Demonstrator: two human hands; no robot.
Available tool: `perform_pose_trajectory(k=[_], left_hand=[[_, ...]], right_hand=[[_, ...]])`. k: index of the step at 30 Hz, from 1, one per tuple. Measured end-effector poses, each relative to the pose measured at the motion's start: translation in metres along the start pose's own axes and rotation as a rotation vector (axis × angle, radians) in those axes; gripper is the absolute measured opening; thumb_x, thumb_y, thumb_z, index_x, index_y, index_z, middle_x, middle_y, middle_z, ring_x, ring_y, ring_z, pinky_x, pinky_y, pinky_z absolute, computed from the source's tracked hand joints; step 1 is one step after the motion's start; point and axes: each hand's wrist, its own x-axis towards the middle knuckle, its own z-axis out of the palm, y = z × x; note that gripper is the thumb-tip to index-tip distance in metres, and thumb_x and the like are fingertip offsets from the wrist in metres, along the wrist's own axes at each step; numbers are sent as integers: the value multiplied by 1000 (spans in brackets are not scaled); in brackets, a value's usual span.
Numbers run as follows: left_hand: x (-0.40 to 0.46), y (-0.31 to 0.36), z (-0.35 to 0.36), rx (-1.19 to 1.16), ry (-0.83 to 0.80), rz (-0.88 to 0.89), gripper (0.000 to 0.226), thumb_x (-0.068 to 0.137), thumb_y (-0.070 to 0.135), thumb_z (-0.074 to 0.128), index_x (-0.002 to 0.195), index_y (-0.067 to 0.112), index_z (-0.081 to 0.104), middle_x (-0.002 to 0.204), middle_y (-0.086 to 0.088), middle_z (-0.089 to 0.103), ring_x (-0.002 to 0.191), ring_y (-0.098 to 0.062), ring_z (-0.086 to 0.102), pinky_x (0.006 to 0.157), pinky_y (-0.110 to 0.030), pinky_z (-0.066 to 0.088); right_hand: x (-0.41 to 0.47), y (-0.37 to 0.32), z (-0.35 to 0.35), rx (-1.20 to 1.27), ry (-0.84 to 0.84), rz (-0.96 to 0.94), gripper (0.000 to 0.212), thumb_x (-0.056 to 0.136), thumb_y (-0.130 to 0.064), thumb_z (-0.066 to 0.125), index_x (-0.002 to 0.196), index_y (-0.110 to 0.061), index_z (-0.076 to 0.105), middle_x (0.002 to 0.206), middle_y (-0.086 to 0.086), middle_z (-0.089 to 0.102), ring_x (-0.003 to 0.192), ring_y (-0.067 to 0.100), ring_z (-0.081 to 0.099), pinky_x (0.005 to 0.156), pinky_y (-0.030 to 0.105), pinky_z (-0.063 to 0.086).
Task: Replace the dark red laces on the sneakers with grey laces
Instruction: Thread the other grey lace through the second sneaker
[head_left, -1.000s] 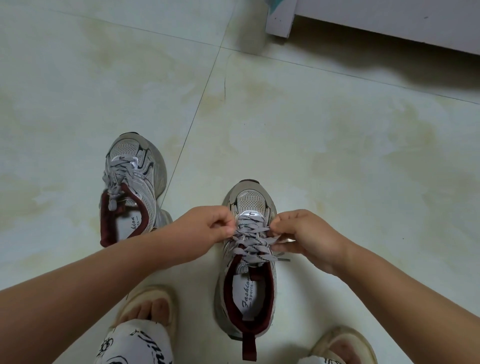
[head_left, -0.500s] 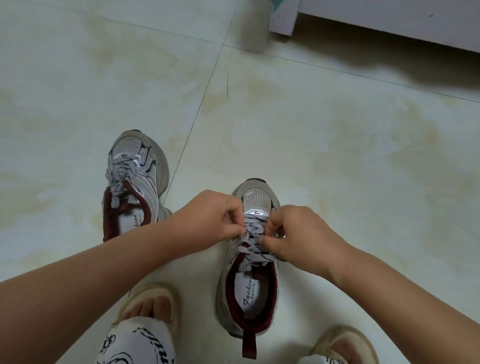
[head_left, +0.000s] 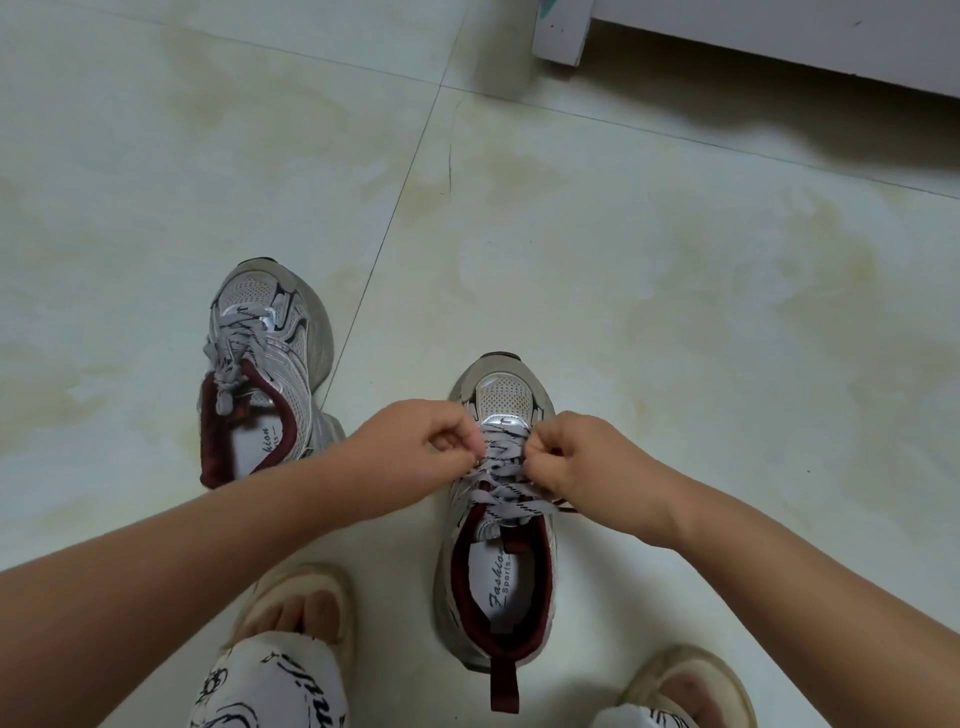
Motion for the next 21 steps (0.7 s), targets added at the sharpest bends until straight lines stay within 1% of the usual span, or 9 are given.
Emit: perform_pose_trajectory(k=[2, 4, 6, 8, 12, 14, 16, 18, 21], left_hand=[[-1, -2, -2, -15, -30, 11, 26, 81, 1, 60, 74, 26, 65, 81, -5, 67, 72, -16, 60, 72, -23, 50], [2, -2, -2, -15, -21, 42, 30, 78, -2, 65, 71, 27, 66, 81, -3, 68, 78, -19, 65, 78, -24, 55], [3, -2, -4, -23, -44, 48, 30, 75, -3, 68, 71, 26, 67, 83, -3, 69, 83, -20, 67, 83, -31, 56], [3, -5, -6, 2, -76, 53, 30, 74, -4, 68, 73, 26, 67, 84, 0, 68, 84, -21, 67, 83, -32, 55], [5, -5, -2, 133, -12, 118, 19, 73, -1, 71, 71, 18, 70, 75, 5, 66, 75, -13, 65, 73, -22, 54], [6, -4, 0, 136, 61, 89, 26, 76, 3, 69, 66, 26, 63, 69, 7, 64, 69, -5, 61, 62, -12, 48], [8, -4, 3, 138, 158, 48, 30, 80, 6, 65, 64, 28, 52, 61, 10, 57, 59, 0, 54, 55, -9, 40], [9, -2, 9, 206, 213, 20, 28, 82, 9, 60, 66, 25, 45, 58, 9, 51, 53, -3, 47, 52, -16, 35], [11, 6, 20, 340, 277, 23, 13, 85, 12, 51, 79, 17, 40, 63, 1, 53, 61, -17, 48, 59, -31, 34]], right_hand=[[0, 3, -2, 129, -33, 18, 30, 89, -7, 49, 62, -15, 41, 60, -1, 39, 58, 13, 34, 53, 21, 30], [0, 7, -3, 231, -71, 37, 26, 90, -6, 47, 66, -13, 42, 61, -1, 37, 59, 12, 34, 55, 20, 30], [0, 9, -3, 275, -71, 47, 21, 90, -5, 47, 69, -11, 43, 61, -1, 37, 61, 13, 33, 57, 21, 31], [1, 9, -1, 267, -34, 50, 21, 87, -7, 50, 67, -11, 45, 62, -1, 40, 63, 14, 37, 61, 24, 34], [6, 4, 6, -4, 46, -35, 27, 83, -20, 63, 60, -17, 49, 56, -5, 49, 55, 10, 43, 59, 23, 38], [7, 2, 8, -87, 62, -64, 26, 83, -24, 66, 62, -18, 51, 56, -5, 51, 53, 9, 44, 57, 22, 38], [8, 4, 8, -65, 63, -71, 28, 84, -22, 65, 61, -18, 50, 56, -6, 49, 52, 8, 42, 56, 21, 37], [7, 5, 9, -52, 71, -85, 31, 85, -20, 64, 59, -20, 47, 54, -8, 47, 51, 8, 41, 57, 22, 36], [8, 5, 13, -109, 114, -121, 35, 85, -19, 62, 56, -21, 43, 52, -9, 45, 51, 10, 40, 57, 25, 36]])
